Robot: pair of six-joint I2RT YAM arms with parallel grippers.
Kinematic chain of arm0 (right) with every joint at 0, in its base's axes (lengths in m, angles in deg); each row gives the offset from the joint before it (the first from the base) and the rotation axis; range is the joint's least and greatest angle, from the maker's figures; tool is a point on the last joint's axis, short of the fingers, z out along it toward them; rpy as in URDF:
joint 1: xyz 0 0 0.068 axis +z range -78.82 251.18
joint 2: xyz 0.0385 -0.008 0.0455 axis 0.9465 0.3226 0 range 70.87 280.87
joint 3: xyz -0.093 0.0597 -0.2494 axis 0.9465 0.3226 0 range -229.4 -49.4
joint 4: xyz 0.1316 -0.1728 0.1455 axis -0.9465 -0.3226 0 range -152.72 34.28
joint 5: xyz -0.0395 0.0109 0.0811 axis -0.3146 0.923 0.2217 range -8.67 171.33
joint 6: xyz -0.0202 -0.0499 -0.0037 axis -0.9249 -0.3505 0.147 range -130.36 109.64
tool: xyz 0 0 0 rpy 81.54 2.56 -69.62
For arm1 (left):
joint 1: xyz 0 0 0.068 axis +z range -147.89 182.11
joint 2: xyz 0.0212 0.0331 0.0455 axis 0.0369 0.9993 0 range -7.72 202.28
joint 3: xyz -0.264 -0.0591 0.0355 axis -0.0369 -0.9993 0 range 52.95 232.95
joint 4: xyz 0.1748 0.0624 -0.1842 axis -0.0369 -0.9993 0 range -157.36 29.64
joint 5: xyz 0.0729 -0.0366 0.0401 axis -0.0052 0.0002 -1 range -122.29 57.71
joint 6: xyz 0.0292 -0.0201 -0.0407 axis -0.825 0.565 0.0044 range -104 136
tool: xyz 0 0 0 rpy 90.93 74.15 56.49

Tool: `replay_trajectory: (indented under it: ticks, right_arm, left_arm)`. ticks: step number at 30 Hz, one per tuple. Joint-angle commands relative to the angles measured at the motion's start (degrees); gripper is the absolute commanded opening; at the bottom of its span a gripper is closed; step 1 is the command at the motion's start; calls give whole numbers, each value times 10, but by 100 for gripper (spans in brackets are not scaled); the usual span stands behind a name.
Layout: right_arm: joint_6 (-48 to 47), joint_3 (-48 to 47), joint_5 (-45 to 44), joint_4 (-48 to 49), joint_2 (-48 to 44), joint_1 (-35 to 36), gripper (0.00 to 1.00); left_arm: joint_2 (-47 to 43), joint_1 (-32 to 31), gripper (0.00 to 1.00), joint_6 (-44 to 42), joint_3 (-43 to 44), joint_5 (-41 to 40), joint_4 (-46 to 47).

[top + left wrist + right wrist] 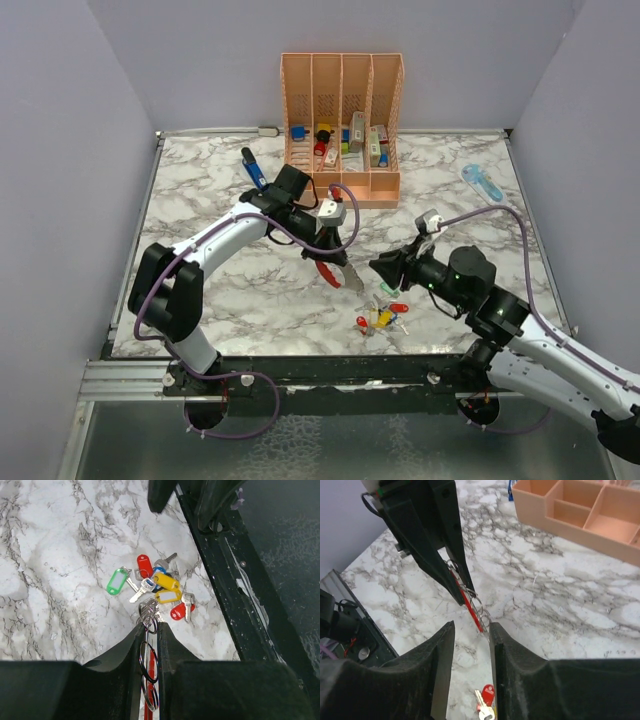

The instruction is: Put the keys on the keyring

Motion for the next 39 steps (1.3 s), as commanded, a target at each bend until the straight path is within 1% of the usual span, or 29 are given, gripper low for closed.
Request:
replay_trajectory:
  ticks: [1, 4, 6, 9, 13, 18, 25, 39]
  right_arm:
    - [74, -23, -59, -111, 29, 0, 32]
    - [163, -63, -103, -234, 68, 0, 29]
    - [228, -87, -123, -318, 105, 0, 29]
    - [284, -102, -114, -393, 143, 0, 29]
    - [283, -80, -64, -374, 190, 0, 28]
    - [272, -75, -24, -325, 268, 2, 24]
    - [244, -106, -41, -301, 356, 24, 25]
    - [207, -145, -64, -261, 423, 28, 27]
  left_arm:
    - [-4, 7, 0, 71, -10, -12, 67]
    - [-8, 21, 0, 103, -23, -19, 101]
    - [-11, 34, 0, 110, -30, -14, 113]
    - [-15, 51, 0, 113, -32, -3, 114]
    - [-24, 68, 0, 115, -34, 1, 115]
    - [-36, 77, 0, 124, -36, 4, 122]
    - [-38, 82, 0, 130, -40, 7, 126]
    - [-35, 86, 0, 131, -39, 7, 125]
